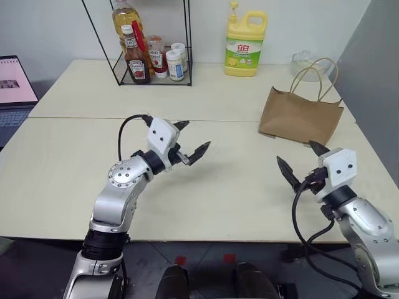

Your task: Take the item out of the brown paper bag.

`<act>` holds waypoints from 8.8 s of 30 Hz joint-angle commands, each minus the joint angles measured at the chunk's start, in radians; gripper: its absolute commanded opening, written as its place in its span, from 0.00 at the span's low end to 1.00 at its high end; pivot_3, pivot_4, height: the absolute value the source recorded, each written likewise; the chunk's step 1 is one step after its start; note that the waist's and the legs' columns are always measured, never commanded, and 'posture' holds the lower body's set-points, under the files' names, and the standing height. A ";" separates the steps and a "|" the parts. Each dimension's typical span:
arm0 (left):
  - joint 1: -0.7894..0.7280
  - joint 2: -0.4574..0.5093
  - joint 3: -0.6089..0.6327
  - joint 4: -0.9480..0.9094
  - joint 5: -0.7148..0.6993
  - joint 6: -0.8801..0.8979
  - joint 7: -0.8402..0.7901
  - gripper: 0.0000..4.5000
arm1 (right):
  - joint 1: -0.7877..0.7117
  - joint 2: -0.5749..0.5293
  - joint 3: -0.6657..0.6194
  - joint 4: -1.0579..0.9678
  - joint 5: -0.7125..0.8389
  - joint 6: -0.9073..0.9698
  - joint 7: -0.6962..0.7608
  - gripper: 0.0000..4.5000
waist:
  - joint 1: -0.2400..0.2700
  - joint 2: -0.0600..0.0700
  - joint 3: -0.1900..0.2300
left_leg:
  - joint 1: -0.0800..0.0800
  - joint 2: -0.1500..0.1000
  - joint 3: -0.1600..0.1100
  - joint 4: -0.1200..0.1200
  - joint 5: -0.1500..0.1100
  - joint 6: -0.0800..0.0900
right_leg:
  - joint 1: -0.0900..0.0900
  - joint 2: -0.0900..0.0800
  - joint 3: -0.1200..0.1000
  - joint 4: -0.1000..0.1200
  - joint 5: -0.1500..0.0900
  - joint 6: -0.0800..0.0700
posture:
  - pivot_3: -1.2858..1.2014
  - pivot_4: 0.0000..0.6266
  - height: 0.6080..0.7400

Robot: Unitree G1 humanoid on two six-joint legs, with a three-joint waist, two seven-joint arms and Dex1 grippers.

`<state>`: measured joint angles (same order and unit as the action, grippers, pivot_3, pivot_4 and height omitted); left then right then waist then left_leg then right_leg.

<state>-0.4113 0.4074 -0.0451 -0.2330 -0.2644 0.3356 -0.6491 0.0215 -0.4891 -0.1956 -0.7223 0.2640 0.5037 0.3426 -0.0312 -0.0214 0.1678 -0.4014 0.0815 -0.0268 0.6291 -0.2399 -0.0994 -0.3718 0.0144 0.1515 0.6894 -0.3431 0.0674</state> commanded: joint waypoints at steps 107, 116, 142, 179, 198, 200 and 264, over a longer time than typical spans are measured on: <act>0.141 0.224 0.214 -0.181 -0.261 0.237 -0.092 1.00 | -1.519 -0.148 0.249 1.643 -0.198 -0.351 0.749 0.01 | -0.030 0.009 0.018 | -0.001 -0.001 0.002 -0.001 0.000 0.000 | -0.003 -0.002 0.000 0.000 0.000 0.000 | 0.52 0.24 1.00; 0.233 0.234 0.259 -0.208 -0.273 0.241 -0.074 1.00 | -1.591 -0.002 0.253 1.673 -0.212 -0.372 0.703 0.01 | -0.045 0.009 0.019 | -0.001 0.000 0.002 -0.001 0.000 0.000 | -0.004 -0.002 -0.001 0.002 0.000 0.000 | 0.52 0.24 1.00; 0.276 0.244 0.327 -0.198 -0.294 0.251 -0.030 1.00 | -1.723 0.290 0.279 1.861 -0.323 -0.486 0.456 0.01 | -0.054 0.007 0.019 | -0.004 0.000 0.001 0.000 0.000 -0.001 | -0.009 -0.002 -0.002 0.008 0.000 -0.001 | 0.52 0.24 1.00; 0.239 0.241 0.285 -0.158 -0.274 0.212 -0.041 1.00 | -1.647 0.322 0.309 1.722 -0.335 -0.290 0.468 0.01 | -0.057 0.006 0.019 | -0.008 0.000 0.000 0.000 0.002 -0.003 | -0.014 -0.002 -0.003 0.009 0.000 -0.001 | 0.52 0.24 1.00; 0.205 0.246 0.261 -0.126 -0.256 0.191 -0.070 1.00 | -1.525 0.249 0.369 1.642 -0.380 -0.232 0.485 0.09 | -0.057 0.006 0.019 | -0.008 0.000 0.000 0.001 0.002 -0.003 | -0.014 -0.003 -0.003 0.010 0.000 -0.001 | 0.52 0.24 1.00; 0.205 0.246 0.258 -0.129 -0.255 0.190 -0.071 1.00 | -1.517 0.241 0.374 1.634 -0.379 -0.228 0.490 0.20 | -0.057 0.006 0.019 | -0.008 0.000 0.000 0.001 0.002 -0.003 | -0.014 -0.002 -0.003 0.010 0.000 -0.001 | 0.52 0.24 1.00; -0.733 0.205 -0.002 1.041 0.132 -0.300 -0.045 0.41 | -0.506 0.076 0.085 -0.148 0.343 0.660 -0.018 1.00 | -0.010 0.005 0.018 | -0.019 -0.002 -0.026 0.015 0.000 0.000 | -0.005 -0.001 -0.026 0.008 0.000 -0.001 | 0.52 0.24 1.00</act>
<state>-1.1022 0.6140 -0.0424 0.7430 -0.1747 0.1154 -0.7087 -0.4819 -0.4131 -0.1100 -0.8361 0.6130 1.1783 0.3510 -0.0412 -0.0161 0.1862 -0.4212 0.0793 -0.0524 0.6436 -0.2394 -0.0991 -0.3776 0.0132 0.1251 0.6971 -0.3433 0.0662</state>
